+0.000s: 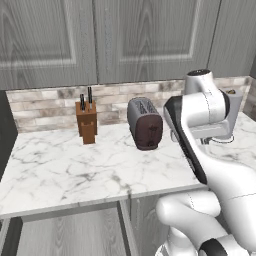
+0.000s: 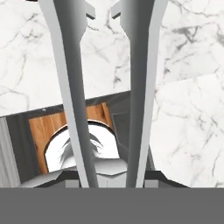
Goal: Take the tongs from the drawer on the left and place them on the dining counter next to the tray containing the hot dog.
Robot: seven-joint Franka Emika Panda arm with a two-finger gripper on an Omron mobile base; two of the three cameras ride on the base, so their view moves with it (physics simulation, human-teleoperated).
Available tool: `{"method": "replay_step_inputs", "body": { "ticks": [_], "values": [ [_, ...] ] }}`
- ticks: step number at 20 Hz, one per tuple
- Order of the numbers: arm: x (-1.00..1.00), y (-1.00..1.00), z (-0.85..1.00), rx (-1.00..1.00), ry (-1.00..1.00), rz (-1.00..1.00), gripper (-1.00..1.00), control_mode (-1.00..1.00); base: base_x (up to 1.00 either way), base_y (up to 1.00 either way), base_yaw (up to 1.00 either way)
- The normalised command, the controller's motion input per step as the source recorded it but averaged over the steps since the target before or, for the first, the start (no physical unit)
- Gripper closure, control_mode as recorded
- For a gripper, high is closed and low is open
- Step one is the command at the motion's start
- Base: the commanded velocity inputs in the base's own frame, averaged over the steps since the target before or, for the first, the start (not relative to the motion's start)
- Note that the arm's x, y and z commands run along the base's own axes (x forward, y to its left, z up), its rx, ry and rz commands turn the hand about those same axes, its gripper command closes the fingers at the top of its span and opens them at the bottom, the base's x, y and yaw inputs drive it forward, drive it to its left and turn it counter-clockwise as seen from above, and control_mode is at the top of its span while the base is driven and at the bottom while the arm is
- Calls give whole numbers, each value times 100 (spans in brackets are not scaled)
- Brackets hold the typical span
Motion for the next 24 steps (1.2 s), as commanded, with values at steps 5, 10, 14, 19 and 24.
{"method": "replay_step_inputs", "body": {
  "ticks": [5, 10, 14, 19, 24],
  "values": [
    [0, -1, 0, 0, -5, -8, 100, -100, 0, 0, 0],
    [-6, 0, 6, 0, -11, -5, 100, -100, 0, 0, 0],
    [-14, 0, 17, 1, -28, 0, 100, -100, 0, 0, 0],
    [0, 0, 19, 2, -11, 0, 100, -100, 0, 0, 0],
    [0, 0, 2, 0, 0, 8, 100, -100, 0, 0, 0]
  ]
}}
